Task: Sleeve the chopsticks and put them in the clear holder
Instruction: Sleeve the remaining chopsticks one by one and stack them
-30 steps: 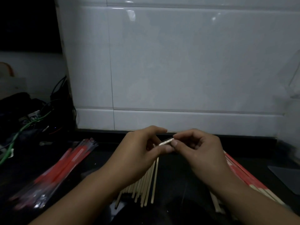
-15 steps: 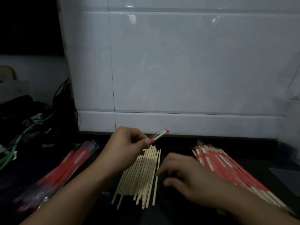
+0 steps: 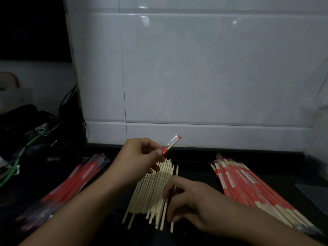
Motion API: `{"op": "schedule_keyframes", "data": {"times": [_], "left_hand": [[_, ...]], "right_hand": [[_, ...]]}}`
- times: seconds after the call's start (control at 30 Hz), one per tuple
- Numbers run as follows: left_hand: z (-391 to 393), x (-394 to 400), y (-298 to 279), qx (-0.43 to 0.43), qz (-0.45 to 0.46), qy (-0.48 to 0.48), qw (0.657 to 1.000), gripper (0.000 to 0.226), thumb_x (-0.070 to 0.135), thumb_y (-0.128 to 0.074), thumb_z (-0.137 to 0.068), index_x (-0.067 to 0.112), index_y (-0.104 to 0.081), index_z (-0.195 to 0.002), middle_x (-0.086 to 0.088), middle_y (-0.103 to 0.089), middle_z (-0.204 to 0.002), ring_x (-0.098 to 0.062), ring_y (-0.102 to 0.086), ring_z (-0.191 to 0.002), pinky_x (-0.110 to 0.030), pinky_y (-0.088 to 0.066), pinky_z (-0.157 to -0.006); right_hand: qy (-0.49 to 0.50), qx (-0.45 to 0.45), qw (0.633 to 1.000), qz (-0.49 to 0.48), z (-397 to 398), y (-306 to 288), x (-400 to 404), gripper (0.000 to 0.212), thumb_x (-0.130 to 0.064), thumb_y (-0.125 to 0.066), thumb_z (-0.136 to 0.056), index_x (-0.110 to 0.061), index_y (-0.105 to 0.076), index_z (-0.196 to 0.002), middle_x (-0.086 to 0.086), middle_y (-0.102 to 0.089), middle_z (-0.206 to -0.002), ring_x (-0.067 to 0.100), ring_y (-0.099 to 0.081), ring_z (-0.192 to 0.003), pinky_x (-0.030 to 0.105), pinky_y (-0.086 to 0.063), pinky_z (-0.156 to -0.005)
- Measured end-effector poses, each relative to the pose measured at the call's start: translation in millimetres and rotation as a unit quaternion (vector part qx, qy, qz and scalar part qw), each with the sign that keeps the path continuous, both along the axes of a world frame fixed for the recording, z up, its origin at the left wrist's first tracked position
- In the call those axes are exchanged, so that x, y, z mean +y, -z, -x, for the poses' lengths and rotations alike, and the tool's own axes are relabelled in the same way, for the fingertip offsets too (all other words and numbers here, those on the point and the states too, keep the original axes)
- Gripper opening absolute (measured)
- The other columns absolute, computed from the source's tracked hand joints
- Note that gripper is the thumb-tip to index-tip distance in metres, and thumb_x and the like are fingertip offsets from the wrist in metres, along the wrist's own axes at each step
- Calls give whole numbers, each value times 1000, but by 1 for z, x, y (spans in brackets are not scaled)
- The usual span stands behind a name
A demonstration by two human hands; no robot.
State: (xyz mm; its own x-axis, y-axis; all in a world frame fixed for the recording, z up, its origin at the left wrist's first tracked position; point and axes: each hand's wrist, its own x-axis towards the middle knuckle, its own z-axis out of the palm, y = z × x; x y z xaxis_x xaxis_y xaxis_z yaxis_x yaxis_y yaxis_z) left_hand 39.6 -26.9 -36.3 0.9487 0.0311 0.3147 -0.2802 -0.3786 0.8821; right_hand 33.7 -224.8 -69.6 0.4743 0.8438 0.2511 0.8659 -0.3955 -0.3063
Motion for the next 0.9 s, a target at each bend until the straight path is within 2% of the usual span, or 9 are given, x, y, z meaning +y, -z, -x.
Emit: {"op": "schedule_keyframes", "data": {"times": [0.1, 0.2, 0.27, 0.33, 0.4, 0.47, 0.57, 0.77, 0.9], "left_hand": [[1, -1, 0, 4, 0, 1, 1000, 12, 9, -61, -96, 13, -70, -88, -1, -76, -77, -13, -69, -61, -26, -52, -57], [2, 1, -2, 12, 4, -2, 1000, 11, 11, -61, -96, 13, -70, -89, -1, -76, -77, -12, -69, -62, -25, -52, -58], [2, 1, -1, 20, 7, 3, 1000, 10, 12, -61, -96, 13, -69, -90, -2, -76, -78, -14, -69, -63, -27, -52, -59], [2, -1, -1, 25, 6, 13, 1000, 9, 15, -62, -95, 12, -69, -91, -1, -75, -77, -13, -67, -60, -27, -50, -56], [3, -3, -1, 20, -2, 26, 999, 12, 22, -65, -94, 11, -69, -92, -1, -75, -76, -11, -63, -57, -23, -46, -53], [4, -5, 0, 9, -14, 35, 999, 14, 24, -66, -93, 11, -71, -90, -2, -74, -73, -7, -60, -53, -18, -45, -50], [3, -5, 3, -8, -43, 37, 998, 11, 24, -68, -92, 19, -74, -85, 0, -73, -71, -7, -59, -52, -24, -48, -55], [4, -8, 5, -10, -62, 31, 998, 7, 21, -73, -88, 22, -78, -84, 0, -75, -78, -9, -69, -63, -32, -51, -65], [5, -6, 3, -8, -63, 42, 997, 7, 22, -72, -89, 22, -78, -85, 2, -76, -80, -8, -69, -63, -30, -52, -65]], "right_hand": [[-5, -24, 1000, -7, 1, 2, 2, 16, -9, -59, -93, -23, -66, -94, -18, -41, -123, 2, -60, -93, 25, -51, -85], [25, -71, 982, -174, -2, -5, 1, 20, 0, -55, -90, -19, -61, -94, -9, -54, -108, 7, -58, -94, 22, -49, -81], [93, -98, 923, -359, -4, -20, -5, 18, -6, -52, -92, -23, -58, -93, -5, -60, -88, 8, -59, -78, 19, -48, -71], [154, -71, 822, -543, -8, -36, -19, 20, -6, -51, -96, -25, -53, -100, 3, -64, -80, 9, -55, -58, 19, -47, -57], [218, -47, 740, -634, -16, -47, -39, 28, -1, -49, -99, -23, -49, -118, 4, -65, -78, 10, -54, -53, 19, -49, -53], [268, -18, 699, -663, -28, -50, -58, 34, -3, -48, -100, -20, -48, -129, 2, -65, -77, 9, -57, -54, 19, -51, -55], [293, 23, 665, -687, -43, -46, -71, 30, -5, -51, -100, -12, -55, -129, -2, -67, -70, 6, -61, -56, 19, -52, -57], [291, 18, 647, -705, -40, -44, -67, 22, -7, -53, -100, -14, -57, -120, 4, -67, -79, 13, -65, -63, 23, -55, -64], [298, 12, 634, -714, -39, -46, -67, 23, -8, -53, -100, -13, -56, -122, 5, -67, -80, 12, -65, -63, 23, -55, -65]]}}
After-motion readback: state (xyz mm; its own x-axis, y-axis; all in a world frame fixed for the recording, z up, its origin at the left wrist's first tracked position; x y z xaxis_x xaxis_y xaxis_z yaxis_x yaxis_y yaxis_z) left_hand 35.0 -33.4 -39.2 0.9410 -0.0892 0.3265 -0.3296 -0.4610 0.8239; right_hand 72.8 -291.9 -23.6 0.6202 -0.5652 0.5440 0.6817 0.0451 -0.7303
